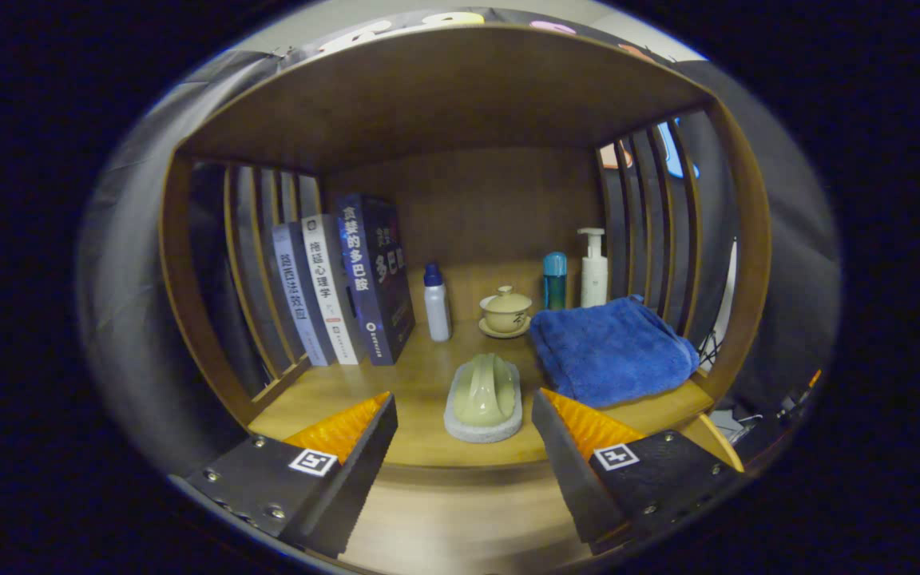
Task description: Pull open the drawer, take out the items inside it, and place them on the countertop above the cabinet.
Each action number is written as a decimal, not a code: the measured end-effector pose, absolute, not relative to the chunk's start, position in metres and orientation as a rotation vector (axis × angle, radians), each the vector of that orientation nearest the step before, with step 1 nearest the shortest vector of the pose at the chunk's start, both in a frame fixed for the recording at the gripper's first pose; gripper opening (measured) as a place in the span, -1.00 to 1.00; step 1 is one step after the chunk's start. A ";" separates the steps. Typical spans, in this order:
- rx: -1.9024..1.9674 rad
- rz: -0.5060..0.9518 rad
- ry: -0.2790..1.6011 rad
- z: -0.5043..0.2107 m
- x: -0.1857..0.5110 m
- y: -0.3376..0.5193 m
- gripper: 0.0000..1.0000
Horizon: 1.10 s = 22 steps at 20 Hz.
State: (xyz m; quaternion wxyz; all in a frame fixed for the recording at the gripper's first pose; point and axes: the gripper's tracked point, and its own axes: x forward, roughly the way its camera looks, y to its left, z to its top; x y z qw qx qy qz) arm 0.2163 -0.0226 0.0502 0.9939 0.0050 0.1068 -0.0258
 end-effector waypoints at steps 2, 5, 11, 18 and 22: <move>-0.006 -0.041 0.203 0.057 0.193 -0.021 1.00; -0.022 -0.021 0.168 0.074 0.156 -0.018 1.00; 0.001 -0.001 0.112 0.109 0.102 -0.019 1.00; 0.014 0.023 0.061 0.109 0.051 -0.013 1.00; -0.018 0.021 0.037 0.081 0.028 -0.010 1.00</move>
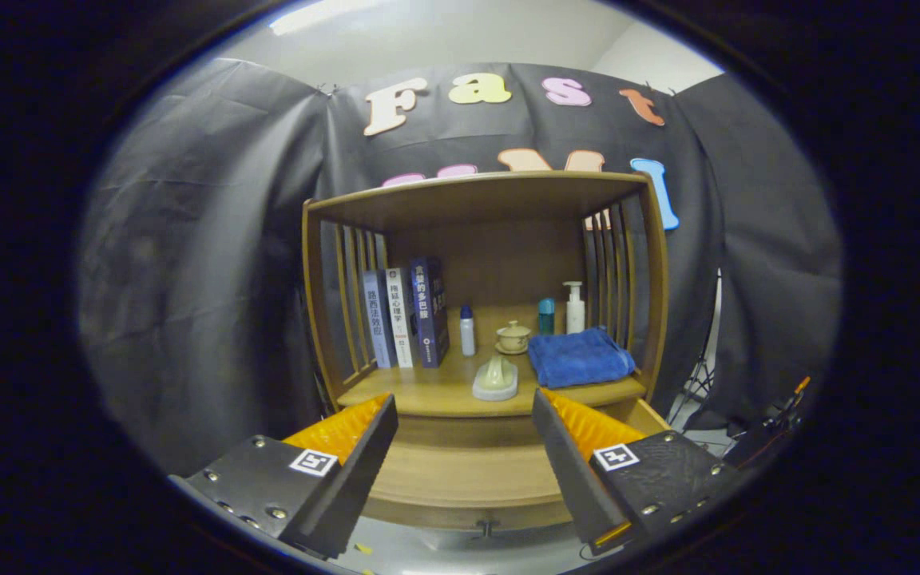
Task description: Pull open the drawer, take out the items inside it, and place them on the countertop above the cabinet.
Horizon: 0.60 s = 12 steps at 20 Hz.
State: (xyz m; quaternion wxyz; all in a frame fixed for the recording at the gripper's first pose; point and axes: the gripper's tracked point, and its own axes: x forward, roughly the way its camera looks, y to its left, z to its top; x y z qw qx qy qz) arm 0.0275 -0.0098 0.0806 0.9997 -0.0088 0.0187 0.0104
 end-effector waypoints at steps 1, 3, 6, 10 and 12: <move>-0.026 0.021 0.038 0.071 0.022 -0.009 1.00; -0.035 0.021 0.033 0.052 0.013 -0.007 1.00; -0.045 0.011 0.033 0.018 0.003 -0.012 1.00; -0.019 -0.003 0.100 -0.039 -0.001 -0.022 1.00; -0.012 -0.008 0.132 -0.063 -0.001 -0.026 1.00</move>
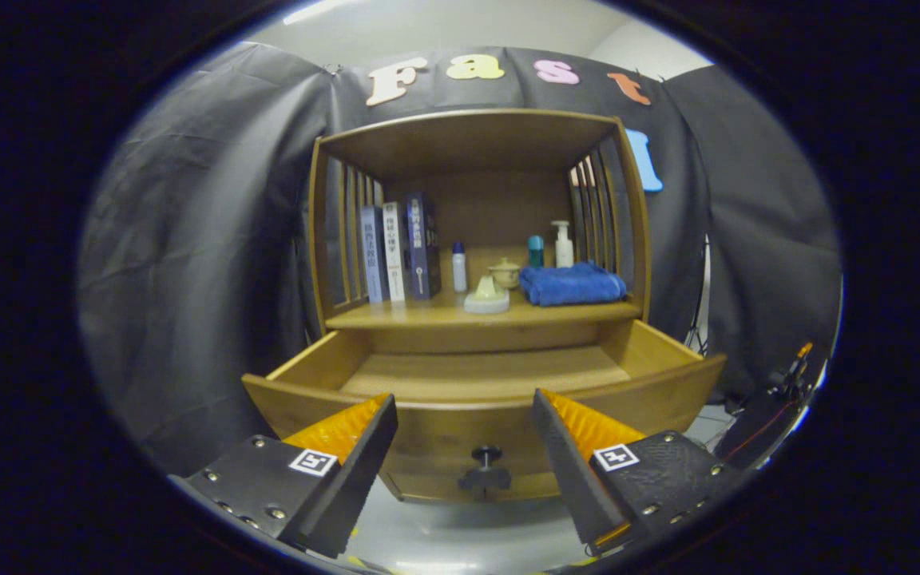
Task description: Pull open the drawer, take out the items inside it, and place them on the countertop above the cabinet.
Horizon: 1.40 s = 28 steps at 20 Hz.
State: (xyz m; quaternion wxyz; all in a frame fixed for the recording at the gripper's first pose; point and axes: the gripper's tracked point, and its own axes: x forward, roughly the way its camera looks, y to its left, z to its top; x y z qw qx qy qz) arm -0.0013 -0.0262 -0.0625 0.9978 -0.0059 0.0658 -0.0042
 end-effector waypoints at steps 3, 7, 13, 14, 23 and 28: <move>-0.023 -0.010 0.156 -0.087 -0.003 -0.032 1.00; -0.039 0.002 0.172 -0.110 0.000 -0.030 1.00; -0.045 -0.035 0.194 -0.132 0.027 -0.038 1.00; -0.027 -0.060 0.228 -0.141 0.032 -0.042 1.00; 0.003 -0.075 0.231 -0.143 0.060 -0.028 0.97; 0.021 -0.089 0.238 -0.138 0.081 -0.025 0.98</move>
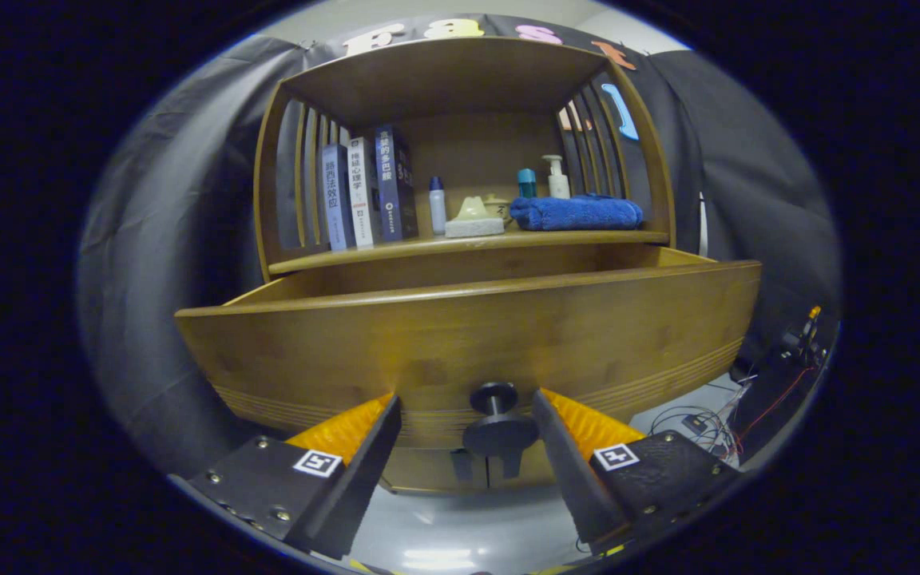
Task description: Pull open the drawer, take out the items inside it, and place them on the countertop above the cabinet.
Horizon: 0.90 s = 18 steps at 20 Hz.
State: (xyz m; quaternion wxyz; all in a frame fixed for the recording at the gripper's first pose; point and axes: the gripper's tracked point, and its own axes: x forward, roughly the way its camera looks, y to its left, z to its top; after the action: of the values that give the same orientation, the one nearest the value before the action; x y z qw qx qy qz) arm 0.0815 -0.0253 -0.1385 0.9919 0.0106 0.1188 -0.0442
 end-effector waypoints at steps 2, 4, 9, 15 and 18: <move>0.001 -0.103 0.221 -0.134 0.097 -0.024 0.98; -0.009 -0.108 0.222 -0.140 0.109 -0.021 0.99; 0.040 -0.091 0.229 -0.146 0.132 -0.023 0.98; 0.031 -0.090 0.212 -0.145 0.149 -0.023 0.98; 0.020 -0.090 0.201 -0.146 0.159 -0.024 0.98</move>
State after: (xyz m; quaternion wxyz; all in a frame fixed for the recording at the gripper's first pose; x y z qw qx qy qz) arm 0.1589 -0.0237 -0.1460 0.9939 0.0101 0.1005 -0.0449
